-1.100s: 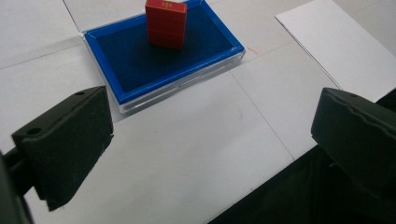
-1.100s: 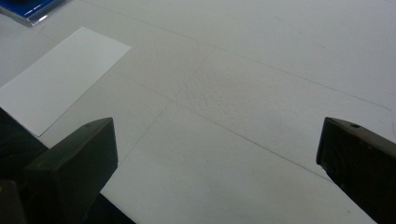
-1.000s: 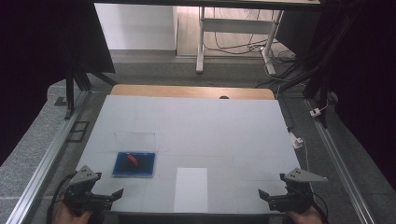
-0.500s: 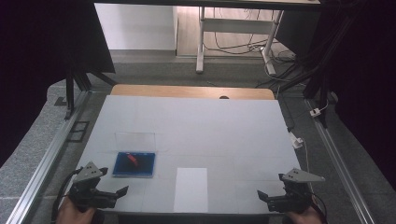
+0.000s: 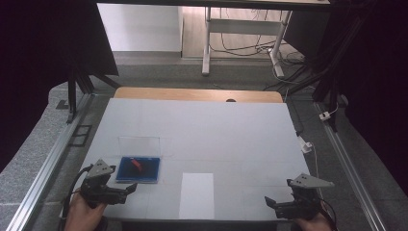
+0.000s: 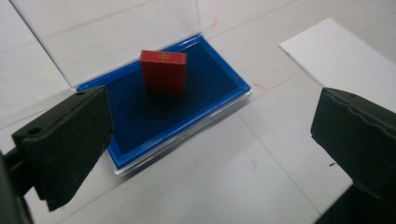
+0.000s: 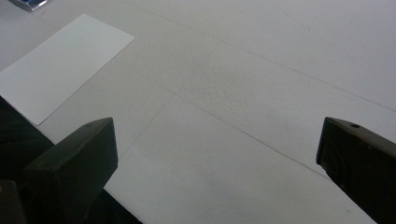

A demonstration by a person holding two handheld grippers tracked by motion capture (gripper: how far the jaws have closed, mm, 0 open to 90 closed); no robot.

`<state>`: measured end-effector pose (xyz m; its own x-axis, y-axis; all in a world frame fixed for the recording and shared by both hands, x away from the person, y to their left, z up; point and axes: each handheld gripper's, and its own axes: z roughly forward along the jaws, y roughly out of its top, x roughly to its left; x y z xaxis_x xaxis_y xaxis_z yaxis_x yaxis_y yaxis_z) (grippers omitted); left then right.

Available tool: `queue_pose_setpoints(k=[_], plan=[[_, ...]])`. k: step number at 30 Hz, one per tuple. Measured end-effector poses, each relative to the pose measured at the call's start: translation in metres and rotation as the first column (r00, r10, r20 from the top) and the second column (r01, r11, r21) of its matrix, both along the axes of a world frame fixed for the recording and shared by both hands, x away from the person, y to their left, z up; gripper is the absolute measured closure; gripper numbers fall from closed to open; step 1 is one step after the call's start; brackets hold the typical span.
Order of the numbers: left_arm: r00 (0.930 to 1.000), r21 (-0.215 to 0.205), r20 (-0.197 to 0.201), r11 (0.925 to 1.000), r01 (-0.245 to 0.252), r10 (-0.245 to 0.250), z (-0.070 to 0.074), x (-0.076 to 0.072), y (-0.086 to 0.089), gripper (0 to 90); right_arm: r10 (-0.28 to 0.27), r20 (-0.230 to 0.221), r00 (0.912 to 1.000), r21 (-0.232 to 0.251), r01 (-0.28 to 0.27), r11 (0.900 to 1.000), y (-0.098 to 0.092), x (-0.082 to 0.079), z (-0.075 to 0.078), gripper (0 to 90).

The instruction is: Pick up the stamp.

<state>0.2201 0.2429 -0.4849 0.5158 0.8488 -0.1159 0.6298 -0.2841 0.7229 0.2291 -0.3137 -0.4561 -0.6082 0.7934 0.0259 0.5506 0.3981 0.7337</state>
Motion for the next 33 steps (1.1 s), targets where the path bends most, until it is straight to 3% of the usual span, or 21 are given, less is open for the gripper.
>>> queue_pose_setpoints(k=[5,12,21,24,26,27,28,31,33], plan=[[0.9996,0.003,-0.029,1.0000,0.002,-0.002,-0.003,0.018,-0.002,0.0,0.005,-0.001,1.0000,0.000,-0.005,1.000,0.001,0.000,0.000,0.0],[0.9984,0.039,-0.056,0.9992,0.011,-0.009,-0.007,0.043,-0.005,0.0,0.005,0.000,1.0000,-0.005,-0.005,1.000,0.001,0.000,0.000,0.0],[0.9953,0.142,-0.089,0.9886,0.050,-0.037,-0.015,0.064,-0.017,0.1,0.011,-0.003,0.9999,-0.015,-0.011,1.000,0.002,0.000,0.000,0.0],[0.9956,0.168,-0.089,0.9848,0.046,-0.032,-0.016,0.067,-0.018,6.0,0.012,0.000,0.9999,-0.020,-0.012,1.000,0.003,0.000,-0.001,0.0],[0.9955,0.166,-0.093,0.9855,0.036,-0.021,-0.015,0.069,-0.017,17.7,0.014,-0.001,0.9999,-0.025,-0.014,1.000,0.004,0.000,-0.001,0.0],[0.9951,0.161,-0.095,0.9861,0.041,-0.025,-0.015,0.069,-0.016,17.7,0.014,-0.001,0.9999,-0.025,-0.014,1.000,0.004,0.000,-0.001,0.0],[0.9948,0.159,-0.098,0.9864,0.042,-0.027,-0.015,0.069,-0.015,23.1,0.016,0.000,0.9999,-0.027,-0.016,1.000,0.004,0.000,-0.001,0.0],[0.9940,0.177,-0.105,0.9831,0.047,-0.028,-0.014,0.069,-0.016,37.6,0.017,0.000,0.9998,-0.026,-0.017,1.000,0.004,0.000,-0.001,0.0],[0.9935,0.180,-0.110,0.9825,0.049,-0.029,-0.014,0.070,-0.017,39.8,0.017,0.000,0.9998,-0.026,-0.017,1.000,0.003,0.000,-0.001,0.0]])
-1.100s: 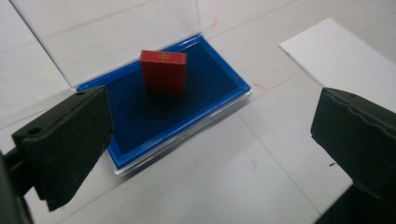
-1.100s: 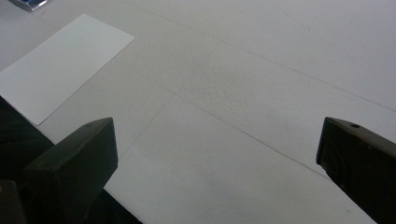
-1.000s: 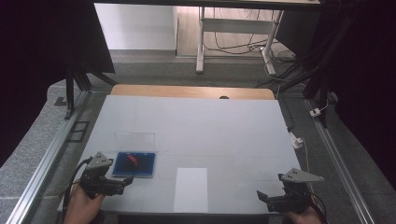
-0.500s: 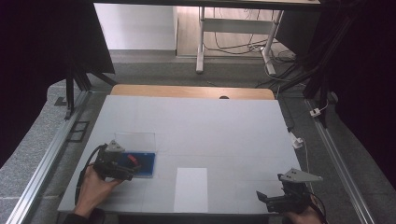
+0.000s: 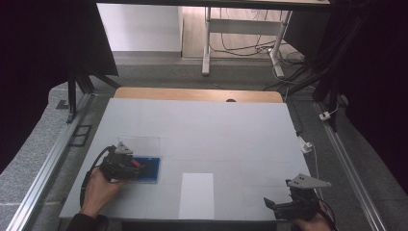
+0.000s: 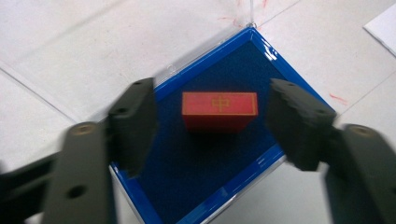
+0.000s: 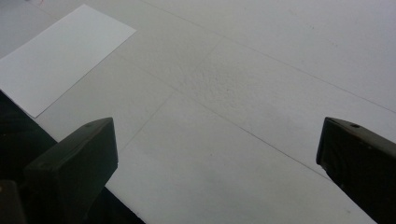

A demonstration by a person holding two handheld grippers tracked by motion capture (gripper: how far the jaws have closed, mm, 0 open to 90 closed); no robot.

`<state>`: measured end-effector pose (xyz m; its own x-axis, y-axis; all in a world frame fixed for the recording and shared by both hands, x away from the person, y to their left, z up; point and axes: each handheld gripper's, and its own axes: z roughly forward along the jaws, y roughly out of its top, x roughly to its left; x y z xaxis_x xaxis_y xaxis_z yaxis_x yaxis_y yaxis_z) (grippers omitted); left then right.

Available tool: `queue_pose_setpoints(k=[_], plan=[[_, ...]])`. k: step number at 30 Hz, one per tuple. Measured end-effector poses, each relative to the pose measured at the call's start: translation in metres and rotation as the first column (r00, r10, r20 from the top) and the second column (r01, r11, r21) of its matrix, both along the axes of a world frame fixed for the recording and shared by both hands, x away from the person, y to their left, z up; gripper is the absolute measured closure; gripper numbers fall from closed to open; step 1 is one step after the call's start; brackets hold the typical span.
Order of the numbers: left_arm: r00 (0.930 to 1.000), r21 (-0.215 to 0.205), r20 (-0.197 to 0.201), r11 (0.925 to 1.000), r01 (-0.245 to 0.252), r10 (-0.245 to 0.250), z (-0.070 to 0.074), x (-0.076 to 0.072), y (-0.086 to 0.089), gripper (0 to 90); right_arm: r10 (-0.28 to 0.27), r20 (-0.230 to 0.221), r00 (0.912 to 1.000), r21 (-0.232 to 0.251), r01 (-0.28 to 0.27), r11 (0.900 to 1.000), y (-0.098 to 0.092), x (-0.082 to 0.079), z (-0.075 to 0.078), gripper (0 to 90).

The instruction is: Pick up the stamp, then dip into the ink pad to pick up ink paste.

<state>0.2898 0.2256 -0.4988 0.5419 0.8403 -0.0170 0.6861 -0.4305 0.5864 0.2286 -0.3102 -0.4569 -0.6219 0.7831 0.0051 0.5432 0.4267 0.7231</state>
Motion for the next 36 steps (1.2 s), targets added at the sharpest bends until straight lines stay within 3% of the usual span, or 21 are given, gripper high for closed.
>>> queue_pose_setpoints(k=[1,2,7,11,25,28,32,36], plan=[[1.0000,-0.005,-0.004,1.0000,0.004,-0.004,0.000,0.000,0.000,44.8,0.001,0.001,1.0000,-0.001,-0.001,1.000,0.000,0.000,0.000,0.0],[0.9999,-0.004,-0.009,1.0000,0.005,-0.005,0.000,0.000,0.000,57.3,0.001,0.001,1.0000,-0.002,-0.001,1.000,0.000,0.000,0.000,0.0],[0.9997,0.012,-0.025,0.9999,0.004,-0.004,0.002,0.001,-0.003,58.5,0.007,0.002,1.0000,-0.008,-0.007,1.000,0.001,0.000,0.000,0.0],[0.9999,0.031,-0.010,0.9995,0.011,-0.011,0.003,0.000,-0.004,58.7,0.008,0.003,1.0000,-0.011,-0.008,1.000,0.001,-0.001,0.000,0.0],[0.9961,-0.074,0.086,0.9969,0.025,-0.019,0.027,-0.013,-0.004,58.6,0.015,0.008,0.9999,-0.017,-0.015,1.000,0.002,-0.001,0.000,0.0],[0.9970,-0.102,0.076,0.9946,0.021,-0.013,0.030,-0.013,-0.004,58.6,0.017,0.006,0.9998,-0.021,-0.017,1.000,0.002,-0.002,0.000,0.0],[0.9982,-0.065,0.059,0.9979,0.010,-0.006,0.026,-0.010,-0.006,58.6,0.014,0.007,0.9999,-0.016,-0.014,1.000,0.002,-0.001,0.000,0.0],[0.9998,-0.061,0.018,0.9981,-0.003,0.004,0.022,-0.005,-0.006,58.6,0.014,0.005,0.9999,-0.021,-0.014,1.000,0.002,-0.001,0.000,0.0]])
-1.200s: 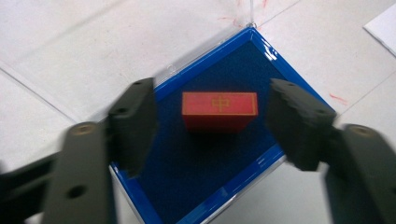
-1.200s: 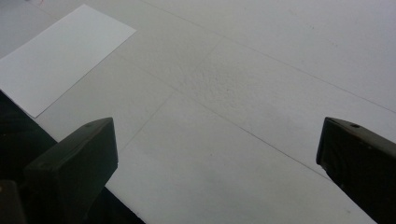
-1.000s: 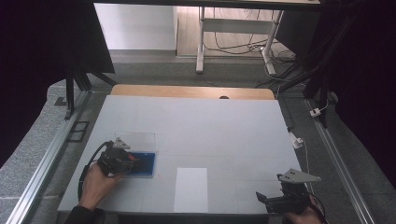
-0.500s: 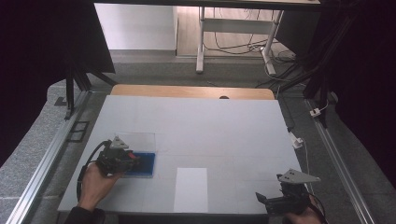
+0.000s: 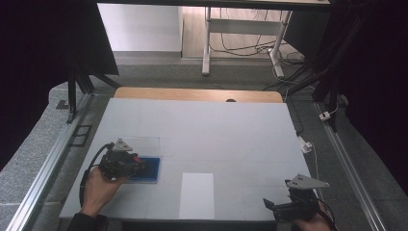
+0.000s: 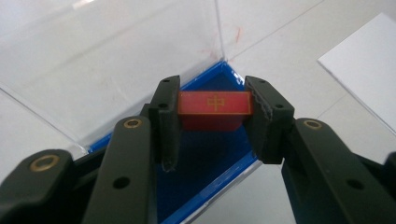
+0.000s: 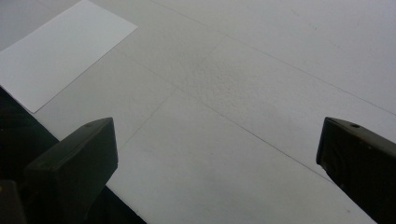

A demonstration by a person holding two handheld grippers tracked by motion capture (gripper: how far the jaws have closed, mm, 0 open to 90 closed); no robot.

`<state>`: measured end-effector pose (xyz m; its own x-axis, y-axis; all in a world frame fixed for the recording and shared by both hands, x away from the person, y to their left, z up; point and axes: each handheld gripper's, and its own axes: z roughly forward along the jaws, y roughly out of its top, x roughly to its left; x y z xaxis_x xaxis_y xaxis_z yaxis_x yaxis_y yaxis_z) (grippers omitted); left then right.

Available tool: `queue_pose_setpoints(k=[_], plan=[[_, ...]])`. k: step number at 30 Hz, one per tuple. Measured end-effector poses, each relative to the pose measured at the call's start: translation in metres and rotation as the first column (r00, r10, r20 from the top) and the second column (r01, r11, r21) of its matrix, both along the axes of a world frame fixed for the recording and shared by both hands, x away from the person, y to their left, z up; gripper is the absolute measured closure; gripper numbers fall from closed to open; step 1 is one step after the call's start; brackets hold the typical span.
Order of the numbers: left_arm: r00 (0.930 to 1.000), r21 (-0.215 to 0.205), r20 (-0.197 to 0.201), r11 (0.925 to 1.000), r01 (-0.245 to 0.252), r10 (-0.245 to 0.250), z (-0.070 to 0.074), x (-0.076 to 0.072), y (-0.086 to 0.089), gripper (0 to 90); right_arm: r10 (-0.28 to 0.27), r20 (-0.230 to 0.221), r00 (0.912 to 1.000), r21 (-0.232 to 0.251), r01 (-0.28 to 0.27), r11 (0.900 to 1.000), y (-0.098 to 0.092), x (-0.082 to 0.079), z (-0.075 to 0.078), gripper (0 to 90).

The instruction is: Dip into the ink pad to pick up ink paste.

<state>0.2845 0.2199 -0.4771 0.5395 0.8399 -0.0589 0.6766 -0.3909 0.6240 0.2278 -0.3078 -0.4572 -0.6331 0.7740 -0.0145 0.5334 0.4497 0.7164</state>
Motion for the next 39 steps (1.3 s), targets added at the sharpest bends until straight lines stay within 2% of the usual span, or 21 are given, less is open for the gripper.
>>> queue_pose_setpoints(k=[9,15,18,23,27,29,32,34,39], plan=[[0.9983,0.017,-0.056,0.9998,-0.011,0.012,-0.010,0.011,-0.004,58.6,-0.001,0.000,1.0000,0.000,0.001,1.000,0.000,0.000,0.000,0.0],[0.9967,0.061,-0.080,0.9981,-0.009,0.014,-0.016,0.016,-0.007,58.6,0.000,0.000,1.0000,0.001,0.000,1.000,0.000,0.000,0.000,0.0],[0.9970,0.089,-0.077,0.9960,-0.002,0.009,-0.017,0.016,-0.011,58.7,0.002,0.000,1.0000,0.000,-0.002,1.000,0.000,0.000,0.000,0.0],[0.9975,0.070,-0.070,0.9975,-0.004,0.009,-0.020,0.015,-0.009,59.1,0.003,0.001,1.0000,-0.005,-0.003,1.000,0.000,-0.001,0.000,0.0],[0.9995,0.123,-0.031,0.9924,0.001,0.003,-0.021,0.010,-0.016,59.2,0.007,0.000,1.0000,-0.009,-0.007,1.000,0.001,-0.001,0.000,0.0],[0.9995,0.113,-0.032,0.9936,-0.004,0.007,-0.022,0.010,-0.015,59.3,0.007,0.000,1.0000,-0.009,-0.007,1.000,0.001,-0.001,0.000,0.0],[0.9986,0.053,-0.051,0.9985,-0.014,0.017,-0.023,0.012,-0.008,59.3,0.007,0.001,1.0000,-0.009,-0.007,1.000,0.001,-0.001,0.000,0.0],[0.9981,0.029,-0.059,0.9994,-0.019,0.020,-0.024,0.013,-0.005,59.3,0.006,0.002,1.0000,-0.009,-0.006,1.000,0.001,-0.001,0.000,0.0],[0.9987,0.060,-0.044,0.9979,-0.022,0.024,-0.024,0.011,-0.009,59.3,0.006,0.003,1.0000,-0.010,-0.006,1.000,0.001,-0.001,0.000,0.0]])
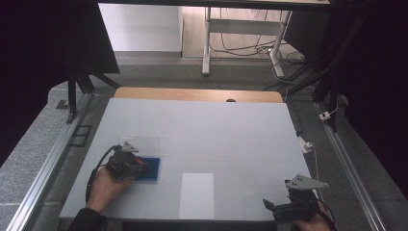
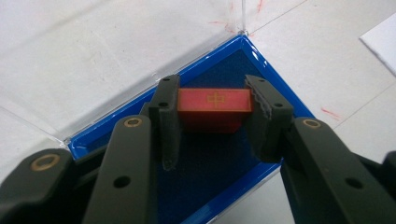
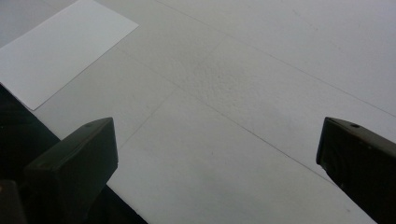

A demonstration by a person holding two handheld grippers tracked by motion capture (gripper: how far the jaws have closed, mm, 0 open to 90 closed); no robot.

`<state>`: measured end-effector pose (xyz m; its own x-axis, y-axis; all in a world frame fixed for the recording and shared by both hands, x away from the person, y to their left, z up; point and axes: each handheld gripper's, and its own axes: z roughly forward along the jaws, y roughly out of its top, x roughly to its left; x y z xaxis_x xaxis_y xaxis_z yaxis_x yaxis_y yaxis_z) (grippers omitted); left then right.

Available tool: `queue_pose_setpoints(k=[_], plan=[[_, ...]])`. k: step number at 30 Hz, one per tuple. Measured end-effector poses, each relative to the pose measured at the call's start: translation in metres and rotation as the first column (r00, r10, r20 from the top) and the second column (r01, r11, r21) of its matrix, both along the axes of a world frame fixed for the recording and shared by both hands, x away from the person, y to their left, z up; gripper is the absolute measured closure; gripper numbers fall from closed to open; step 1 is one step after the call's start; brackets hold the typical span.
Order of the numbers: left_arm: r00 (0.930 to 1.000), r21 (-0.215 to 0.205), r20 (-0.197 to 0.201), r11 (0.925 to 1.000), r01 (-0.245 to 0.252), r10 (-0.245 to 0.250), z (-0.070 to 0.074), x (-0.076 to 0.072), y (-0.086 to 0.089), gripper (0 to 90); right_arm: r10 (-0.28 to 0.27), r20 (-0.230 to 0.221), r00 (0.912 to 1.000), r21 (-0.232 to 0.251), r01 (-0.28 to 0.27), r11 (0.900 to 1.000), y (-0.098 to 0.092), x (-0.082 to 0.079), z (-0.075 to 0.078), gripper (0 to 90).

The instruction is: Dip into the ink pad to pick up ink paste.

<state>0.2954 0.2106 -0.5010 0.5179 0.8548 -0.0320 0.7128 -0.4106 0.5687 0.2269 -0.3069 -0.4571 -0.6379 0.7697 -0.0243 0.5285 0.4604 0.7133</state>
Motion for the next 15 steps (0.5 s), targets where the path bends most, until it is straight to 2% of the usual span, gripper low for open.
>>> queue_pose_setpoints(k=[10,12,15], plan=[[0.9999,-0.004,-0.011,1.0000,-0.003,0.003,0.003,0.001,0.001,58.9,-0.003,0.002,1.0000,0.003,0.003,1.000,0.000,0.000,0.000,0.0],[1.0000,0.005,0.002,1.0000,0.001,-0.001,0.005,0.000,0.001,58.8,-0.003,0.000,1.0000,0.005,0.003,1.000,-0.001,0.001,0.000,0.0],[0.9995,-0.015,0.030,0.9999,-0.006,0.007,0.011,-0.003,0.005,58.8,-0.004,-0.001,1.0000,0.011,0.004,1.000,-0.001,0.001,0.000,0.0]])
